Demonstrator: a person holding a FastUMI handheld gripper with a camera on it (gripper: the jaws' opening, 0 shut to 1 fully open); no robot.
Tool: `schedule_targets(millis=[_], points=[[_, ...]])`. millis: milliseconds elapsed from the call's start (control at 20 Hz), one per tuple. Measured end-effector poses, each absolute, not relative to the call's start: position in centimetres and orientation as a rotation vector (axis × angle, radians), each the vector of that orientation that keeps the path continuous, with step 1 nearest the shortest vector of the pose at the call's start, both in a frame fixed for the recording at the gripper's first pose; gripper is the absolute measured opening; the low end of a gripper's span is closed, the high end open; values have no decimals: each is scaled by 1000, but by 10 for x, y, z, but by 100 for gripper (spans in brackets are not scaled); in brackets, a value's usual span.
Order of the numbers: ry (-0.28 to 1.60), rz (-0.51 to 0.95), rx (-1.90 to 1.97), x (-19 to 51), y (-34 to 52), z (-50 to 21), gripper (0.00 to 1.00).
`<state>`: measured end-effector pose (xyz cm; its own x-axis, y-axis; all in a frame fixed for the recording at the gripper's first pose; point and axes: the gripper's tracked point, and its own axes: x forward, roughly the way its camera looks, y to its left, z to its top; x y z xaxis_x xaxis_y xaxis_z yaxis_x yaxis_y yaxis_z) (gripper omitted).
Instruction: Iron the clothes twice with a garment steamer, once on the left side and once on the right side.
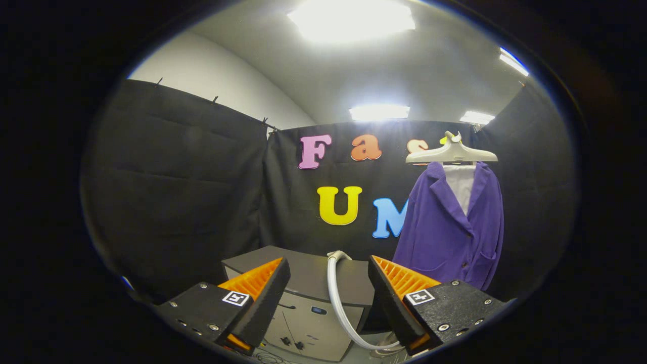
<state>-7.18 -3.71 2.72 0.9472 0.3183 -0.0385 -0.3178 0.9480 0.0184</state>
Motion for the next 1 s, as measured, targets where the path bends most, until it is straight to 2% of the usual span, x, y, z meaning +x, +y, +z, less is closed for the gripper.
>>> schedule_targets(millis=[500,750,1000], points=[[161,201,82,130,28,10,96],[370,116,184,236,54,-44,96],[609,50,240,300,65,-111,94]])
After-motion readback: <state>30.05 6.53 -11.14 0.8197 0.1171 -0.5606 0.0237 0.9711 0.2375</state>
